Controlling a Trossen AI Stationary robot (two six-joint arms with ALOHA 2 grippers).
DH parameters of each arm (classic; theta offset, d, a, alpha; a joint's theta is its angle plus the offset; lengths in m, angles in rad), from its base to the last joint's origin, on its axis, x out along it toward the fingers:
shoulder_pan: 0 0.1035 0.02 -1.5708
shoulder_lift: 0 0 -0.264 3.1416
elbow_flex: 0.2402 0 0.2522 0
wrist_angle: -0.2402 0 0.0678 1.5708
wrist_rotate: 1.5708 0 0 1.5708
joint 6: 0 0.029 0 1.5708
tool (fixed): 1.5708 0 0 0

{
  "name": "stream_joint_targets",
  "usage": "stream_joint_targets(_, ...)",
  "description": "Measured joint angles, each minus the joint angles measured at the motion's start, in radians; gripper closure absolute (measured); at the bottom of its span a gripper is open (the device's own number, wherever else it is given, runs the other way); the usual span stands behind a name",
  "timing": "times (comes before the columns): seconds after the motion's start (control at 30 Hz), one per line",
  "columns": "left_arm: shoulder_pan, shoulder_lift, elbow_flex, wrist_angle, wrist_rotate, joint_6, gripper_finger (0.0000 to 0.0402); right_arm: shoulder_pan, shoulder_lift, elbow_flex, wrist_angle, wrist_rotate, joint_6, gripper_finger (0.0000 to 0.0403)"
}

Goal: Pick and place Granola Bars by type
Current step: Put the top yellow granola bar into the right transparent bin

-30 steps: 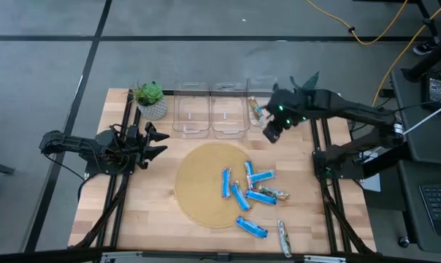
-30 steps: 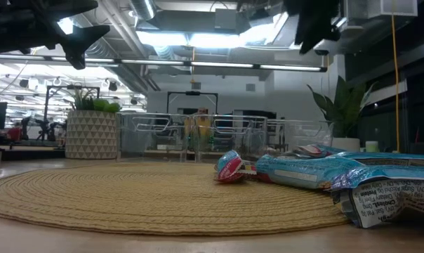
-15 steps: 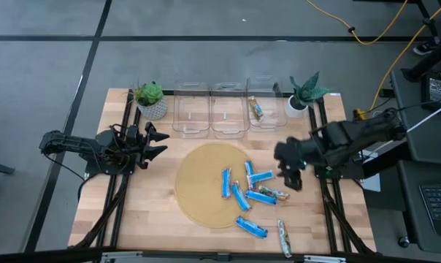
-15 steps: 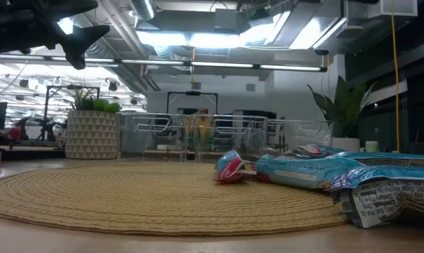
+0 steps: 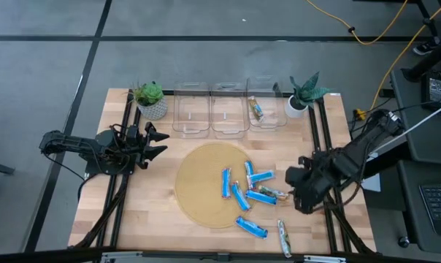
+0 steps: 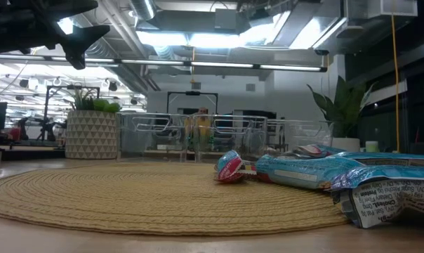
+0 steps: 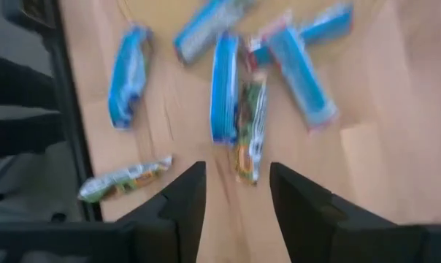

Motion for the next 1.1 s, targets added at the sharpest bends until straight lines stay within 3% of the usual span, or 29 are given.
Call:
stream_joint_targets(0.23,0.0,0.0,0.0,0.0,0.0,0.0,0.0176,0.032,0.001,-0.284,0.267,-0.096,0.13,0.0237)
stream_joint_targets(0.5,0.0,0.0,0.0,0.0,0.0,0.0,0.0176,0.031,0.001,-0.536,0.537,-0.139,0.263,0.0157)
stream_joint_targets(0.73,0.0,0.0,0.0,0.0,0.0,0.0,0.0176,0.011,0.0,-0.594,0.579,-0.126,0.285,0.0076)
stream_joint_targets(1.1,0.0,0.0,0.0,0.0,0.0,0.0,0.0176,-0.034,0.048,-0.612,0.602,-0.067,0.234,0.0069)
